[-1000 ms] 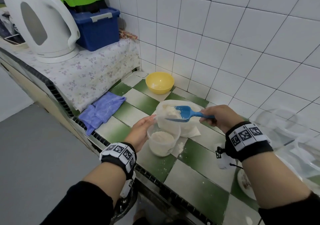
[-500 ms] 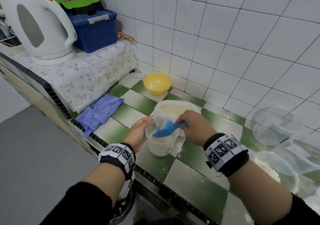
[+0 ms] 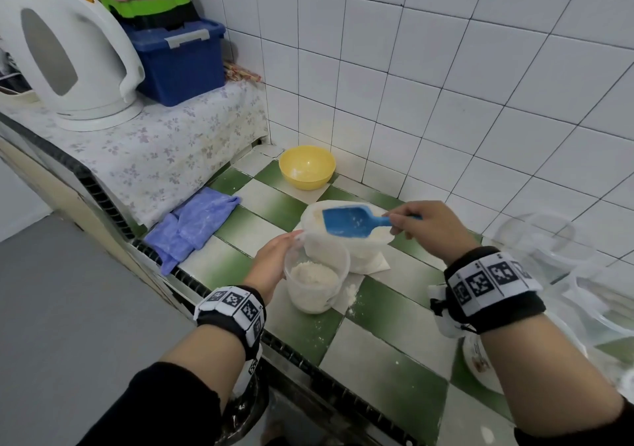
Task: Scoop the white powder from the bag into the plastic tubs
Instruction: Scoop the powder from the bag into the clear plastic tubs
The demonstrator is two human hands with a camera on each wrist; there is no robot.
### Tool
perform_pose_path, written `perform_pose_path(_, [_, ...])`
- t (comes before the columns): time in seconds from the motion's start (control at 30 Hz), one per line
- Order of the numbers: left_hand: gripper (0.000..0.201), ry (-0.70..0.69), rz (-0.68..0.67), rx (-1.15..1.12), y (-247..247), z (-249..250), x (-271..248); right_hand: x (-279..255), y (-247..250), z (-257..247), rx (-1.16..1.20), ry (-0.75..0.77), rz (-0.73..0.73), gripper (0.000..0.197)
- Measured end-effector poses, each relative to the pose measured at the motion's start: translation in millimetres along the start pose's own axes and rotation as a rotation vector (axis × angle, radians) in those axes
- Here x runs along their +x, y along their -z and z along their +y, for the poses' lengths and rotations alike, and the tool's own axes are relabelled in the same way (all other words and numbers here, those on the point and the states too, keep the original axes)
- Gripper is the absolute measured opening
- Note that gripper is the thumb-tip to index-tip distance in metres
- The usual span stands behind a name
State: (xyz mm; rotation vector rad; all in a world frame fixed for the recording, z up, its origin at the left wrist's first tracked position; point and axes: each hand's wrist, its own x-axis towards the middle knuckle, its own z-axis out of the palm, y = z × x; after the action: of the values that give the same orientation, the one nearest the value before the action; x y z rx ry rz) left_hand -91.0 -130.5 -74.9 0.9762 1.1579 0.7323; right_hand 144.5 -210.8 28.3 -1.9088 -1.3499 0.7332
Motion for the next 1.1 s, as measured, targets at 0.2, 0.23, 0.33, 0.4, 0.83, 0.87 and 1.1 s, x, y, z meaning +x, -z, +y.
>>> perform_pose_path(0.2, [0.026,-0.042,0.013,0.076,-7.5,2.3,1.3,21.5,-4.8,16.5,-0.402,0.029,0.151,0.022])
perform_pose_path(0.23, [0.029,-0.042,0.018,0.079,-8.3,1.9,2.3,26.0,-10.4,20.8,-0.492,0.052,0.145,0.024])
perform_pose_path(0.33, [0.031,-0.053,0.029,0.133,-8.8,1.9,2.7,41.1,-28.4,36.2,-0.715,0.115,0.113,0.026])
perform_pose_path(0.4, [0.029,-0.069,0.033,0.144,-7.6,2.0,3.8,50.6,-38.7,43.0,-0.779,0.141,0.084,0.029])
perform_pose_path(0.83, [0.037,-0.069,-0.027,0.186,-4.8,-0.1,12.8,61.7,-64.7,43.5,-0.76,0.076,-0.066,0.024])
perform_pose_path(0.87, [0.037,-0.069,-0.024,0.193,-3.7,-1.1,13.7,62.3,-67.2,42.0,-0.755,0.069,-0.081,0.024])
perform_pose_path(1.1, [0.035,-0.1,-0.04,0.24,-0.5,-6.9,17.0,65.4,-70.3,27.0,-0.59,-0.087,-0.095,0.026])
